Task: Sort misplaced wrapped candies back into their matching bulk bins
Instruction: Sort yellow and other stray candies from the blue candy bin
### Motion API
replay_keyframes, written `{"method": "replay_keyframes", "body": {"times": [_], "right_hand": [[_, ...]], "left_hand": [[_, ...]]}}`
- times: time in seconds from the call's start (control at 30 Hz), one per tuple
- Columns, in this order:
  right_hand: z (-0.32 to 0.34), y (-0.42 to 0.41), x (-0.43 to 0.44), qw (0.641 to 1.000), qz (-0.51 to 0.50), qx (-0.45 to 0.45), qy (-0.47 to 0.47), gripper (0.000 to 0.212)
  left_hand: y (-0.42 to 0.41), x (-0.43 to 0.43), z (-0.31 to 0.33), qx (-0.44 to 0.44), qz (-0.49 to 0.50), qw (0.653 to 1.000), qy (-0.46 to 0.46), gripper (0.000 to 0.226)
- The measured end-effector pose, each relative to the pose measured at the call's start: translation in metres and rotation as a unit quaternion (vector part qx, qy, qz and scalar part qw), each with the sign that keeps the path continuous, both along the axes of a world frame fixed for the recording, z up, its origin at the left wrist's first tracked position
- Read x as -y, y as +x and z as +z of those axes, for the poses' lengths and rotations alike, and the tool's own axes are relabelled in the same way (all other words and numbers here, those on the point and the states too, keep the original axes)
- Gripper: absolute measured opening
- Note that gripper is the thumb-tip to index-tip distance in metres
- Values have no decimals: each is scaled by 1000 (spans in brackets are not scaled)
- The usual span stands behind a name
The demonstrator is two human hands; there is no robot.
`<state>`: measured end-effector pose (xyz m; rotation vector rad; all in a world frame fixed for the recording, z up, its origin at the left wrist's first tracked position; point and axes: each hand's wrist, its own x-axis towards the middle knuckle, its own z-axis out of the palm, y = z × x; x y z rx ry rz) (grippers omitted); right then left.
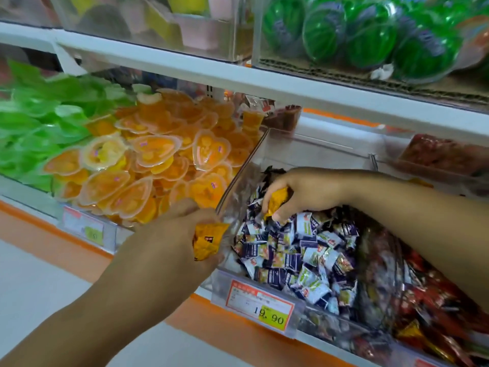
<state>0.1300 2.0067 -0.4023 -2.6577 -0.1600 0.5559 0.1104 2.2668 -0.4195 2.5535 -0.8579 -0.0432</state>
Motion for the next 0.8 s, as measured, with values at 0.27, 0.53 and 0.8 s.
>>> {"method": "replay_keyframes", "body": {"times": [0.27, 0.53, 0.8], "right_hand": [[11, -27, -9, 991, -84, 60, 89, 23], [19, -83, -48, 950, -92, 92, 282, 39], [27, -84, -66, 963, -69, 45, 257, 38]], "left_hand": [[1, 0, 1, 11, 5, 999, -51, 37], [-19, 18, 14, -91, 6, 964, -249, 35], [-26, 21, 20, -178, 28, 923, -339, 18]]}}
